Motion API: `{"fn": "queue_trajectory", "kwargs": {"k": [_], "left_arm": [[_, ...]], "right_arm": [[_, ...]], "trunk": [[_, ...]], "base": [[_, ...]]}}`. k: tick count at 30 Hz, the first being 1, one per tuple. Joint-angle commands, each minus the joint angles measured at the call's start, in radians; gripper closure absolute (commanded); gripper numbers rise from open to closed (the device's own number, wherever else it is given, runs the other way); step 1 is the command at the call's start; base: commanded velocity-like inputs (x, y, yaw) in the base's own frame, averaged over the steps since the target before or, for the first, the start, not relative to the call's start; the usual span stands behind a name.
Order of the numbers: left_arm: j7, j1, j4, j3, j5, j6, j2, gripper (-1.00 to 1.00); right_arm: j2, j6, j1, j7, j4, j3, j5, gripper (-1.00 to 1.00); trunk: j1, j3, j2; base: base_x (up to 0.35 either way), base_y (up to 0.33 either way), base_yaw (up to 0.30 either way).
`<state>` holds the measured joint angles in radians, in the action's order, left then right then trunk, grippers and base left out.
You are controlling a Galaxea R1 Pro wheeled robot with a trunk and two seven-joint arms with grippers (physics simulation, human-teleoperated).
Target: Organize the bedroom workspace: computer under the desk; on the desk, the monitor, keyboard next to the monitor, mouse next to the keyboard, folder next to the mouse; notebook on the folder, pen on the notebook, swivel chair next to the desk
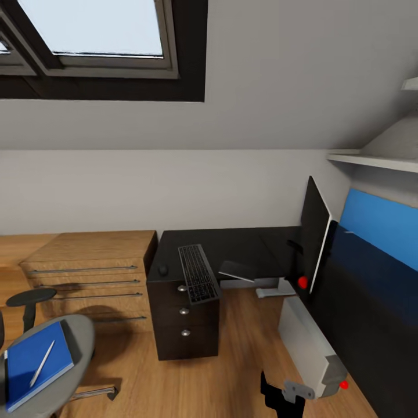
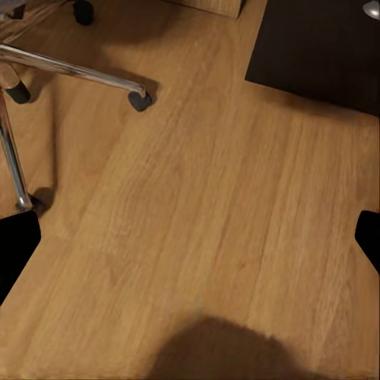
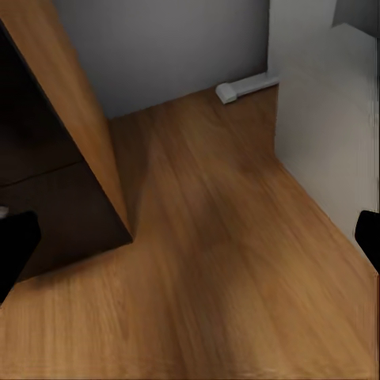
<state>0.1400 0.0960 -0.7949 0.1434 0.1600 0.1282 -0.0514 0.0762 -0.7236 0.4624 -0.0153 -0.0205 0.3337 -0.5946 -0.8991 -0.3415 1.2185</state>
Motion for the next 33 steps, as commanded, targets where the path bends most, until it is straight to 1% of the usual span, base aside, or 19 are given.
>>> {"fn": "queue_trajectory", "kwargs": {"k": [1,8,10,12,14,15,18,22,24,27,29,31,33], "left_arm": [[0.0,0.0,-0.001,0.0,0.009,0.002,0.0,-1.0],[0.001,0.001,-0.001,0.002,0.01,0.002,0.001,-1.0],[0.001,0.0,-0.001,0.002,0.01,0.001,0.003,-1.0],[0.001,0.0,-0.001,0.002,0.01,0.001,0.006,-1.0],[0.001,0.001,-0.001,0.002,0.01,0.001,0.007,-1.0],[0.0,0.0,-0.001,0.002,0.011,0.0,0.01,-1.0],[-0.001,0.0,-0.001,0.002,0.012,-0.001,0.009,-1.0],[-0.001,0.0,-0.001,0.002,0.012,0.0,0.009,-1.0],[-0.002,0.0,0.0,0.001,0.012,0.0,0.009,-1.0],[-0.003,0.001,0.0,0.001,0.012,0.0,0.009,-1.0],[-0.002,0.001,0.001,0.001,0.012,0.0,0.009,-1.0],[-0.002,0.001,0.001,0.001,0.012,0.001,0.008,-1.0],[-0.002,0.0,0.001,0.001,0.012,0.001,0.008,-1.0]], "right_arm": [[0.001,-0.004,0.001,-0.002,-0.002,0.008,-0.007,-1.0],[0.0,-0.004,0.001,0.0,-0.001,0.009,-0.004,-1.0],[0.001,-0.004,0.001,0.002,-0.001,0.013,0.011,-1.0],[0.001,-0.006,0.0,0.003,-0.001,0.016,0.037,-1.0],[0.001,-0.011,0.0,0.003,-0.001,0.019,0.072,-1.0],[0.001,-0.044,0.0,-0.003,0.001,0.022,0.173,-1.0],[0.0,-0.06,0.0,-0.017,0.009,0.021,0.212,-1.0],[0.0,-0.068,0.002,-0.054,0.045,0.021,0.238,-1.0],[0.0,-0.06,0.003,-0.093,0.096,0.023,0.249,-1.0],[-0.001,-0.024,0.003,-0.138,0.17,0.024,0.257,-1.0],[-0.004,0.025,0.004,-0.161,0.234,0.024,0.262,-1.0],[-0.009,0.099,0.004,-0.176,0.317,0.023,0.264,-1.0],[-0.019,0.198,0.004,-0.187,0.415,0.022,0.266,-1.0]], "trunk": [[0.004,0.002,-0.007],[0.031,0.024,-0.056],[0.039,0.03,-0.07],[0.039,0.03,-0.07],[0.039,0.03,-0.07],[0.039,0.03,-0.07],[0.039,0.03,-0.07],[0.039,0.03,-0.07],[0.039,0.03,-0.07],[0.039,0.03,-0.07],[0.039,0.03,-0.07],[0.039,0.03,-0.07],[0.039,0.03,-0.07]], "base": [[-0.328,0.0,0.0],[-0.329,0.0,0.0],[-0.18,0.0,0.0],[-0.115,0.0,0.0],[-0.074,0.0,0.0],[-0.021,0.0,0.0],[-0.014,0.0,0.0],[-0.006,0.0,0.0],[-0.003,0.0,0.0],[-0.001,0.0,0.0],[0.0,0.0,0.0],[0.0,0.0,0.0],[0.0,0.0,0.0]]}}
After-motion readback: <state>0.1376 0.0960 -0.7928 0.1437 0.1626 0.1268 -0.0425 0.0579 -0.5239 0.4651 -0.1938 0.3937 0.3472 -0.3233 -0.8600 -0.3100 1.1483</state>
